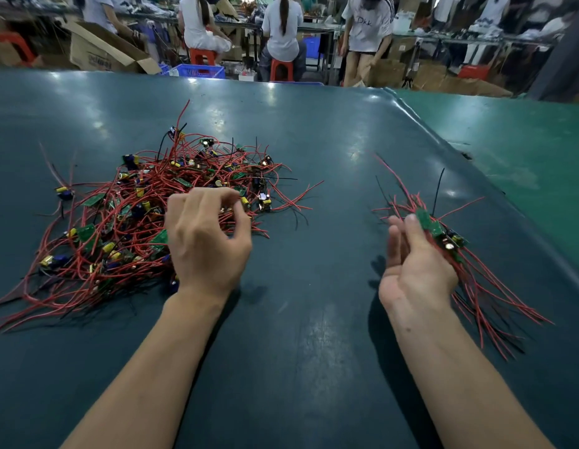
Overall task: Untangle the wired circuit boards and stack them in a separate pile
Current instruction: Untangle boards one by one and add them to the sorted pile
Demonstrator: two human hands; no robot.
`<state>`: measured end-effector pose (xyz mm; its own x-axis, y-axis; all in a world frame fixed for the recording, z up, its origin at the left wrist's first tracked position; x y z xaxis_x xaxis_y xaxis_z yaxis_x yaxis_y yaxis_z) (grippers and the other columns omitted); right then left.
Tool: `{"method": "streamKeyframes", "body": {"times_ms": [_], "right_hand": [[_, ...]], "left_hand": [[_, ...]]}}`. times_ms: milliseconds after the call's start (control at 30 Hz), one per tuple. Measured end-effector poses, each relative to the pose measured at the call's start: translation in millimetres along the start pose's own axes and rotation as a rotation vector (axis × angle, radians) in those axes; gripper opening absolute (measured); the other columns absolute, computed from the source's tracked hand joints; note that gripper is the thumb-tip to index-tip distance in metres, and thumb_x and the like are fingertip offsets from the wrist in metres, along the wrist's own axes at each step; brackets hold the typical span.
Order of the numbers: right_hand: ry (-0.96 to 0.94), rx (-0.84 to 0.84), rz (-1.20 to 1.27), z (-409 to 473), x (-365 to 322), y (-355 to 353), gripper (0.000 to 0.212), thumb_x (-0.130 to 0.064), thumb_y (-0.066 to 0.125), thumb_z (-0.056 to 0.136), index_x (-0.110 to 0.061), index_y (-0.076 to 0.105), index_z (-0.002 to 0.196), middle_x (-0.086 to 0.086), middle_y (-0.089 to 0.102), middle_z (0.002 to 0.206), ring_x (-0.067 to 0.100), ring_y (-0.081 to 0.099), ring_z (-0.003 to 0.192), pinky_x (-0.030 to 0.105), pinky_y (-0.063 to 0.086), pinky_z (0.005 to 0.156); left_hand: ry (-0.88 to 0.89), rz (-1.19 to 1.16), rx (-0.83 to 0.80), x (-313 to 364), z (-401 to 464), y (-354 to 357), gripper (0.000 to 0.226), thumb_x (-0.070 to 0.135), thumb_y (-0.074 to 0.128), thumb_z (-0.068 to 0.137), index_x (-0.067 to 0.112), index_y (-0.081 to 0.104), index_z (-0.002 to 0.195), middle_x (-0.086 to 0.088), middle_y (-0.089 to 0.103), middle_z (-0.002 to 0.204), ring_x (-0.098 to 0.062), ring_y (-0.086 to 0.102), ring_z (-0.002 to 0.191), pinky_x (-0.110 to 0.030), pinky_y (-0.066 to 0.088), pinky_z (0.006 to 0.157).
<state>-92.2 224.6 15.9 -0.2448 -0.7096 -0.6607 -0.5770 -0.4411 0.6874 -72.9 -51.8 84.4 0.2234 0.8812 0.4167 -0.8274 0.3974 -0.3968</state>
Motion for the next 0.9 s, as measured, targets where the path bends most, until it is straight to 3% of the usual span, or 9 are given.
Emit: {"method": "streamKeyframes", "body": {"times_ms": [100, 167, 367, 500, 667, 800, 900], "right_hand": [[0.124, 0.032, 0.065, -3.4, 11.3, -4.6, 0.007, 0.000, 0.067, 0.090, 0.003, 0.062, 0.086, 0.006, 0.072, 0.067, 0.015, 0.072, 0.064, 0.015, 0.055, 0.055], [0.171, -0.002, 0.052, -4.6, 15.4, -1.7, 0.010, -0.006, 0.064, 0.093, 0.002, 0.061, 0.088, 0.008, 0.072, 0.070, 0.016, 0.073, 0.065, 0.014, 0.052, 0.050], [0.186, -0.186, -0.203, -11.1, 29.1, 14.7, 0.019, -0.017, 0.063, 0.095, -0.004, 0.066, 0.082, 0.005, 0.070, 0.061, 0.011, 0.067, 0.050, 0.015, 0.048, 0.041], [0.160, -0.251, -0.286, -10.8, 28.4, 20.5, 0.022, -0.024, 0.064, 0.094, -0.008, 0.068, 0.080, 0.000, 0.066, 0.058, 0.009, 0.061, 0.045, 0.015, 0.044, 0.039], [0.140, -0.314, -0.363, -10.6, 31.0, 24.0, 0.021, -0.022, 0.062, 0.095, -0.008, 0.068, 0.080, -0.002, 0.062, 0.055, 0.008, 0.055, 0.042, 0.015, 0.038, 0.037], [0.145, -0.355, -0.424, -13.1, 36.1, 29.8, 0.025, -0.027, 0.061, 0.095, -0.010, 0.069, 0.079, -0.001, 0.062, 0.057, 0.010, 0.054, 0.040, 0.016, 0.036, 0.036], [0.143, -0.415, -0.462, -15.7, 38.5, 34.9, 0.028, -0.030, 0.061, 0.095, -0.009, 0.069, 0.079, 0.000, 0.062, 0.057, 0.011, 0.054, 0.040, 0.016, 0.036, 0.036]], "left_hand": [[-0.289, 0.323, -0.199, -34.6, -3.4, 10.8, 0.035, 0.033, 0.063, 0.087, 0.015, 0.063, 0.117, -0.011, 0.057, 0.117, -0.034, 0.045, 0.113, -0.044, 0.034, 0.090], [-0.404, 0.400, -0.291, -48.9, -5.5, 12.0, 0.042, 0.037, 0.061, 0.088, 0.013, 0.062, 0.122, -0.013, 0.055, 0.125, -0.036, 0.045, 0.117, -0.048, 0.032, 0.096], [-0.467, 0.423, -0.278, -59.2, -4.7, 10.2, 0.054, 0.037, 0.060, 0.091, 0.003, 0.050, 0.132, -0.022, 0.060, 0.122, -0.040, 0.055, 0.112, -0.051, 0.035, 0.096], [-0.536, 0.416, -0.269, -69.4, -1.5, 9.0, 0.037, 0.034, 0.054, 0.094, 0.008, 0.063, 0.119, -0.018, 0.066, 0.108, -0.039, 0.058, 0.102, -0.049, 0.035, 0.093], [-0.473, 0.328, -0.074, -61.3, 0.7, -4.8, 0.026, 0.032, 0.060, 0.094, 0.014, 0.073, 0.108, -0.017, 0.071, 0.101, -0.040, 0.053, 0.101, -0.050, 0.034, 0.088], [-0.293, 0.158, 0.077, -47.7, 5.5, -17.4, 0.033, 0.040, 0.061, 0.093, 0.013, 0.075, 0.106, -0.009, 0.075, 0.100, -0.037, 0.058, 0.093, -0.044, 0.037, 0.084], [-0.112, 0.060, 0.162, -33.2, 10.0, -23.1, 0.028, 0.033, 0.066, 0.092, 0.010, 0.076, 0.106, -0.011, 0.074, 0.094, -0.036, 0.062, 0.080, -0.042, 0.045, 0.079]]}}
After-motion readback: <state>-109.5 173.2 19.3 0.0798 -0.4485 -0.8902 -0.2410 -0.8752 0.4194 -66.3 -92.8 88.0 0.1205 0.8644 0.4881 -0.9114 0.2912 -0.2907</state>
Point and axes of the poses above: each hand's wrist, its own z-axis towards the middle knuckle, its own y-axis out of the palm, x = y × z, the point moved 8 cm from there along z, towards the middle knuckle
